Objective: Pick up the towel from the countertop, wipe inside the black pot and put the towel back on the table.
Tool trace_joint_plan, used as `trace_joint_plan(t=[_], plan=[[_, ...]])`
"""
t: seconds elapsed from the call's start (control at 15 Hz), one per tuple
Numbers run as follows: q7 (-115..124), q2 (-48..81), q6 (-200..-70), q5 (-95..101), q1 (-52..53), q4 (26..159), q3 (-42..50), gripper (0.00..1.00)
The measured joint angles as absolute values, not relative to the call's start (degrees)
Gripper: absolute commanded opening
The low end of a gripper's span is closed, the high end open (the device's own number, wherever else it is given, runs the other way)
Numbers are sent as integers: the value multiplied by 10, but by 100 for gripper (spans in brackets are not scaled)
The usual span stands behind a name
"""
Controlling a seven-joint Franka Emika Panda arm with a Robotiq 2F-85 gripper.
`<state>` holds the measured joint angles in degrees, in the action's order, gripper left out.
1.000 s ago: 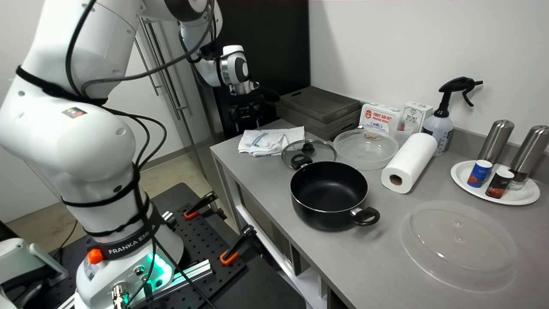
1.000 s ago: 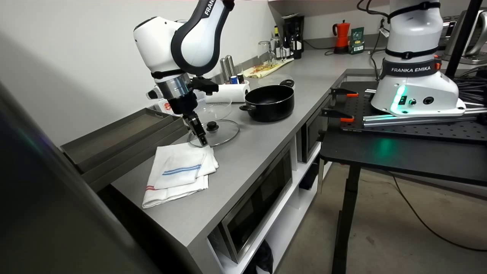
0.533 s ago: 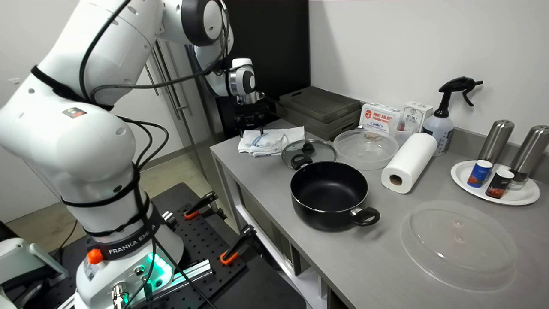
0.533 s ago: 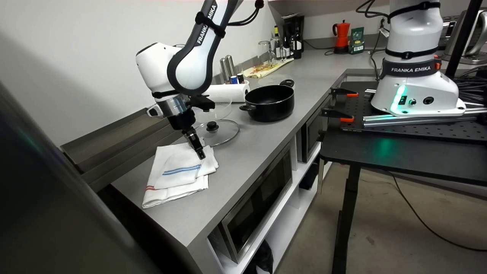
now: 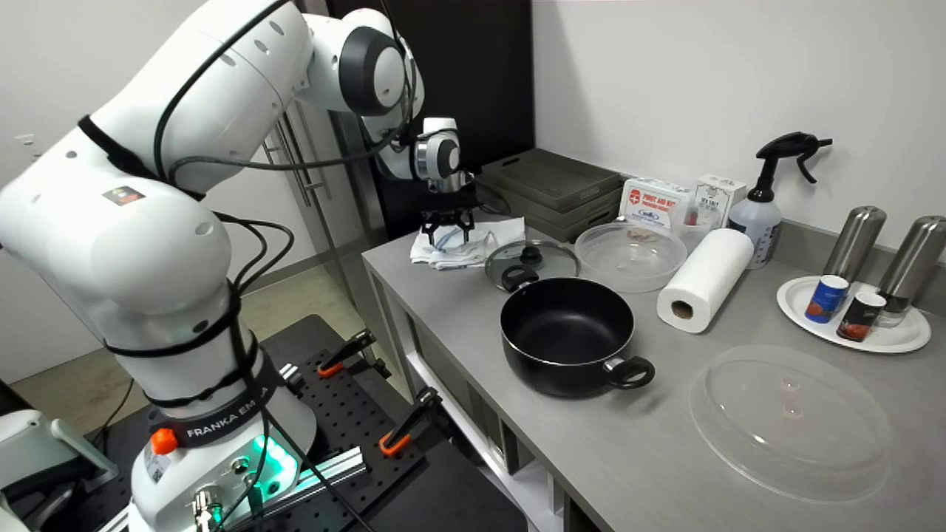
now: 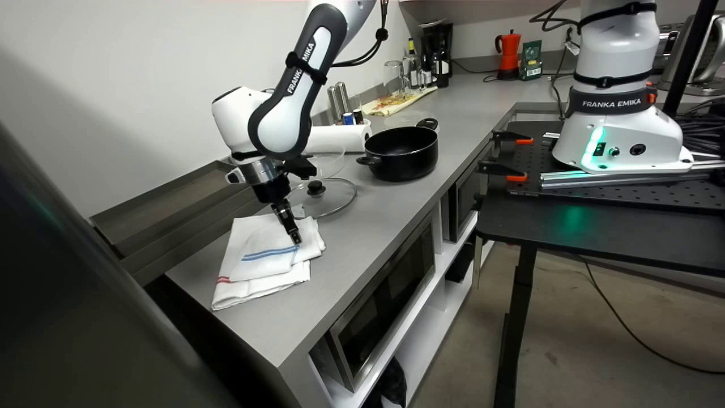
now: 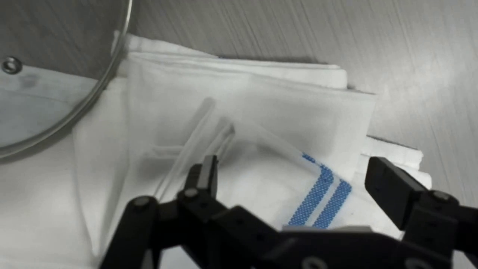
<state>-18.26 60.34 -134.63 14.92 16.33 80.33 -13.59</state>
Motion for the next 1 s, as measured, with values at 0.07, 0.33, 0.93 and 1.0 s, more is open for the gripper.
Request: trace_joint_plan(t=[0.07, 0.33, 0.93, 1.0], plan=[[-185, 613, -1346, 147, 160, 792, -136, 100], [-199, 642, -1346, 135, 156, 753, -138, 100], [-206, 654, -1346, 133, 158, 717, -145, 100], [-206, 657, -1346, 132, 158, 717, -146, 100]])
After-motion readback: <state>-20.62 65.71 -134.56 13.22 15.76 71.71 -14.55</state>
